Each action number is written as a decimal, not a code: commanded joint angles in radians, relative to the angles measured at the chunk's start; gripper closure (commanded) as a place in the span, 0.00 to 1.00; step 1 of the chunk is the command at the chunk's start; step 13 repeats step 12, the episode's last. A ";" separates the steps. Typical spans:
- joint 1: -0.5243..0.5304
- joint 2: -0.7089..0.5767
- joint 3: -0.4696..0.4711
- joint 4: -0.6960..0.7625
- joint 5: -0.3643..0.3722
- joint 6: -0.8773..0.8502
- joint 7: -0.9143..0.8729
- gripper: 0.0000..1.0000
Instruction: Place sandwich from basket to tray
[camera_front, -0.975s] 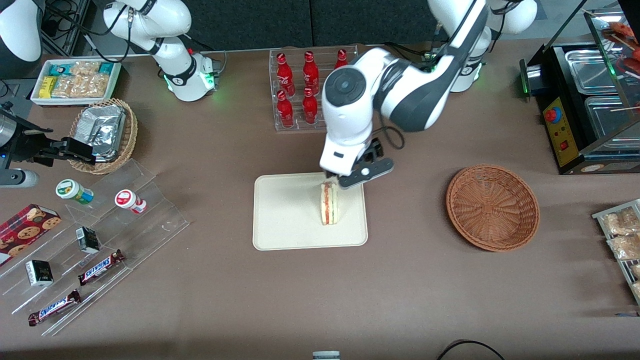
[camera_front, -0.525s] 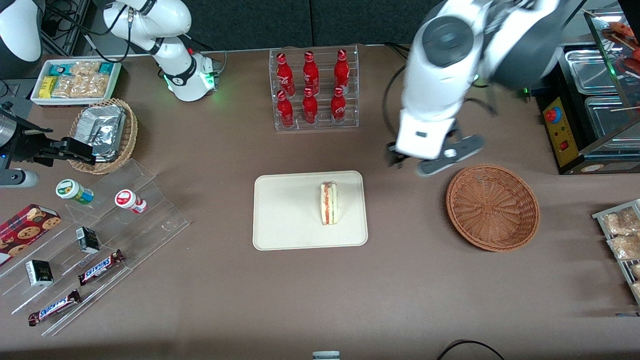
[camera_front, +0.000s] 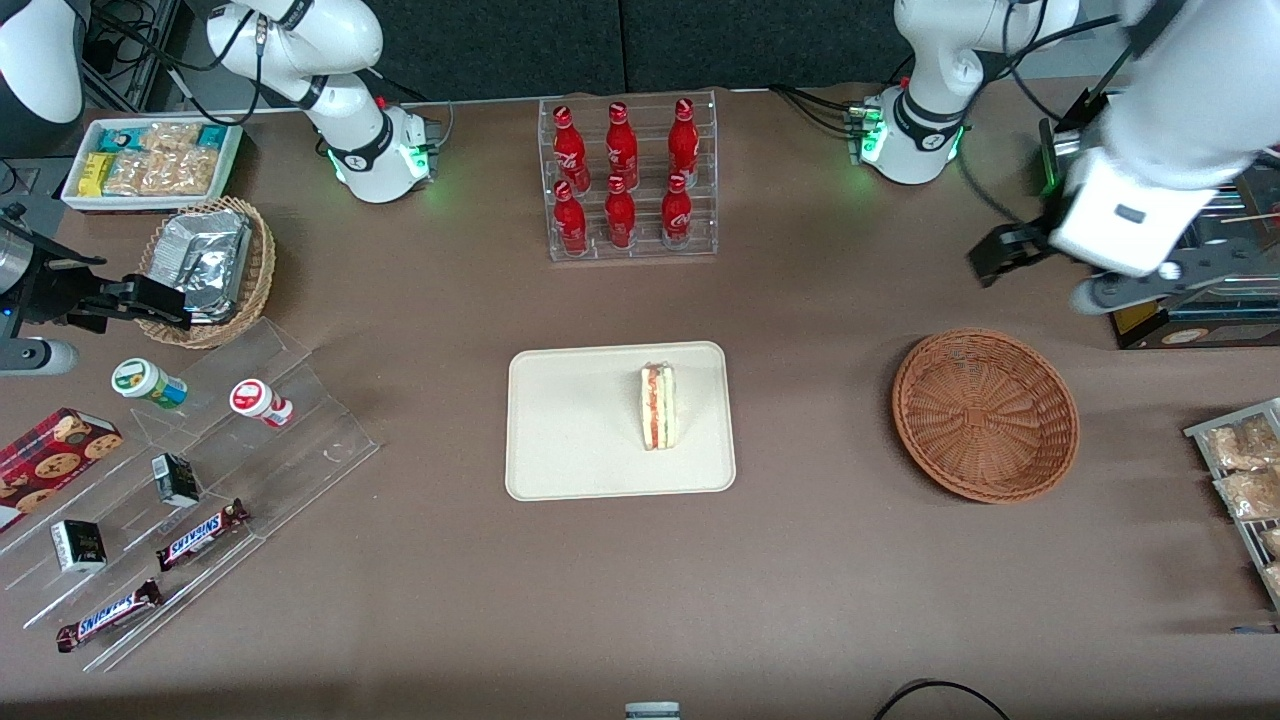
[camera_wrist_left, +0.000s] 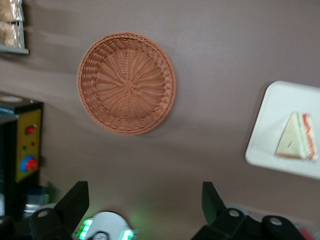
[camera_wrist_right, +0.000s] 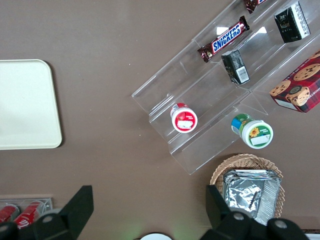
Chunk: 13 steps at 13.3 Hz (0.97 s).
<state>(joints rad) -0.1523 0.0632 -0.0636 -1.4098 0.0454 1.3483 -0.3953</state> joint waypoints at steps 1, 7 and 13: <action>0.088 -0.112 -0.001 -0.130 -0.027 0.002 0.198 0.00; 0.106 -0.233 0.105 -0.284 -0.029 0.063 0.318 0.00; 0.106 -0.191 0.093 -0.212 -0.027 0.051 0.320 0.00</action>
